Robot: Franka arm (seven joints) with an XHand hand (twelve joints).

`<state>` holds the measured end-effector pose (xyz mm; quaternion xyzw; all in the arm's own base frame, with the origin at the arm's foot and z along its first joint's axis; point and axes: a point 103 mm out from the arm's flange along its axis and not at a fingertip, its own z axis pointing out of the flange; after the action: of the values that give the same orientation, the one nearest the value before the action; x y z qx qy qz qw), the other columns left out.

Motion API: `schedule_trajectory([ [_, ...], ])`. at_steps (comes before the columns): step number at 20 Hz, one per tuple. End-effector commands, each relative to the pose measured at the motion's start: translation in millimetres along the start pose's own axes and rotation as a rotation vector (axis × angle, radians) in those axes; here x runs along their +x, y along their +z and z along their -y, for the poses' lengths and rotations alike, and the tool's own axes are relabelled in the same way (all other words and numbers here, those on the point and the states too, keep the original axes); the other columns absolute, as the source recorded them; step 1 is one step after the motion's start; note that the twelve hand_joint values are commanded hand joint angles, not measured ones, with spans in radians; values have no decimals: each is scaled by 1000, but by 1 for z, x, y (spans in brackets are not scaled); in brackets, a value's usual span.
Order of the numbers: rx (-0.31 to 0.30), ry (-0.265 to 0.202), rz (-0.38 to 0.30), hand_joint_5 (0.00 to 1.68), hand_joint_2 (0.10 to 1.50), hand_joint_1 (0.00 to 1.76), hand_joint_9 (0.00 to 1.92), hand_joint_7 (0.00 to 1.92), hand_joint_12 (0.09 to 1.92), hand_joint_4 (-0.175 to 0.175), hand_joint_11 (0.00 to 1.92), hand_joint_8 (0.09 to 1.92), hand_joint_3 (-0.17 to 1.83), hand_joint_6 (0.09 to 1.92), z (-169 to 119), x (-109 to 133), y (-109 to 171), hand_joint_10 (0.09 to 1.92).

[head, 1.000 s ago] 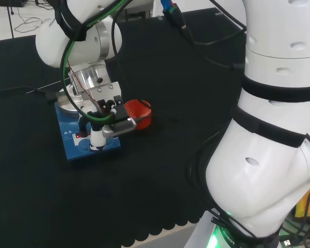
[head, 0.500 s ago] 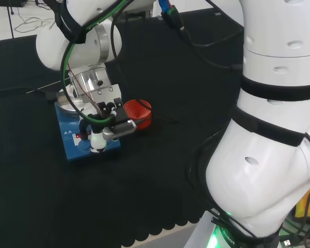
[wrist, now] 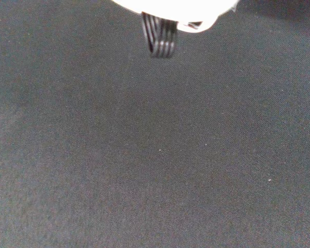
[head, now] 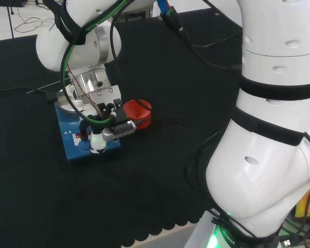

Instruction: Turn on the heater.

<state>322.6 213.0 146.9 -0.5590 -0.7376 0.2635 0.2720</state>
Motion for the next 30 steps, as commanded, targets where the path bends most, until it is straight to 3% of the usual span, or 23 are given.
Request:
schedule_trajectory([
  [1,2,0,-2,254,719,1393,1552,1473,1365,-45,1133,1533,998,711,-1,0,0,1449],
  [30,15,4,8,261,716,1392,1551,1471,1366,-45,1132,1536,1006,711,-9,-3,7,1450],
])
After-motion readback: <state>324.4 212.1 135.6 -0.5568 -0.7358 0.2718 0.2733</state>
